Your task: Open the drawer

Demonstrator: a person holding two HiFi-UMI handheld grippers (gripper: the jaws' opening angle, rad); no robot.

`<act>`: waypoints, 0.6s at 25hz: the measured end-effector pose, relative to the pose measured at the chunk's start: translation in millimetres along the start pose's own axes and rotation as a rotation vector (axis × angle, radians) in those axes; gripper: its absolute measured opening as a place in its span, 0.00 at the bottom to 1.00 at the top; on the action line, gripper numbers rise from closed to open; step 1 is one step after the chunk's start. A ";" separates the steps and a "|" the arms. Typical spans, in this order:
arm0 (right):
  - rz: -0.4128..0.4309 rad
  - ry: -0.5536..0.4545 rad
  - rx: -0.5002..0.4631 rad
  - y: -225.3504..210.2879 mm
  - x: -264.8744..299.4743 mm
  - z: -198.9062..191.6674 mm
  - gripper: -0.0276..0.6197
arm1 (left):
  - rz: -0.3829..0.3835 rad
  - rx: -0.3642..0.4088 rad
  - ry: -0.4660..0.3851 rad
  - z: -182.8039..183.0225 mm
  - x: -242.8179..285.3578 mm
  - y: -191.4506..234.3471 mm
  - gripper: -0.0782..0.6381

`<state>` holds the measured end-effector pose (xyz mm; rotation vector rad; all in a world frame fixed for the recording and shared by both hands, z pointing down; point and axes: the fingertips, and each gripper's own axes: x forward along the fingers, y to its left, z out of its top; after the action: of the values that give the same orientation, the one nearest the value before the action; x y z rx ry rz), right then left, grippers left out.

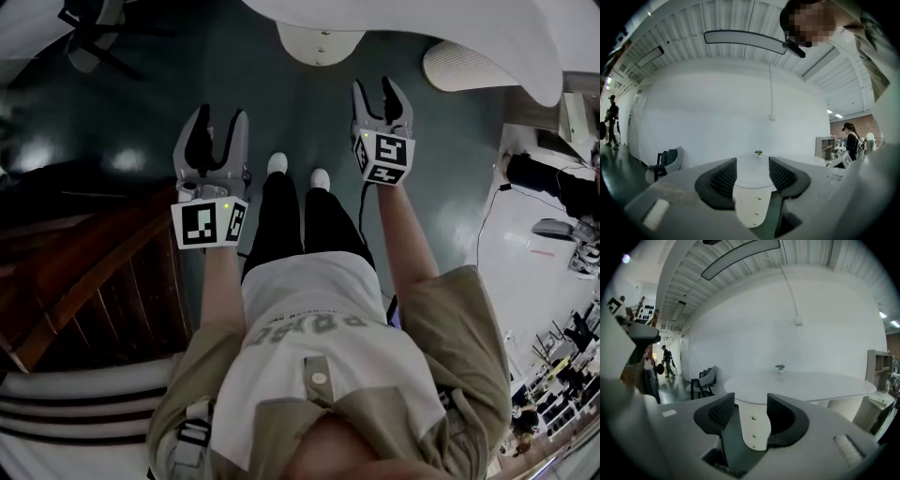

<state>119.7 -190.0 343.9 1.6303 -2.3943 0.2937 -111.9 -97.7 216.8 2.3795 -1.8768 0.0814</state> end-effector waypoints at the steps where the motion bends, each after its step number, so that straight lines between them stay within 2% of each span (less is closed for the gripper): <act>1: -0.007 0.010 0.002 2.4 8.8 -7.5 0.38 | -0.004 -0.001 0.004 -4.2 1.8 5.2 0.40; 8: -0.053 0.092 -0.016 17.0 73.6 -68.5 0.38 | -0.030 -0.006 0.026 -33.9 20.0 42.2 0.40; 12: -0.083 0.137 -0.021 22.0 116.6 -114.8 0.38 | -0.038 -0.016 0.035 -65.8 30.9 63.1 0.40; 15: -0.100 0.143 -0.025 24.2 141.5 -135.7 0.38 | -0.043 -0.030 0.039 -85.6 32.4 71.9 0.40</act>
<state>57.2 -267.1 514.8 1.6525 -2.1955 0.3479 -172.0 -135.3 309.2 2.3796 -1.7959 0.0948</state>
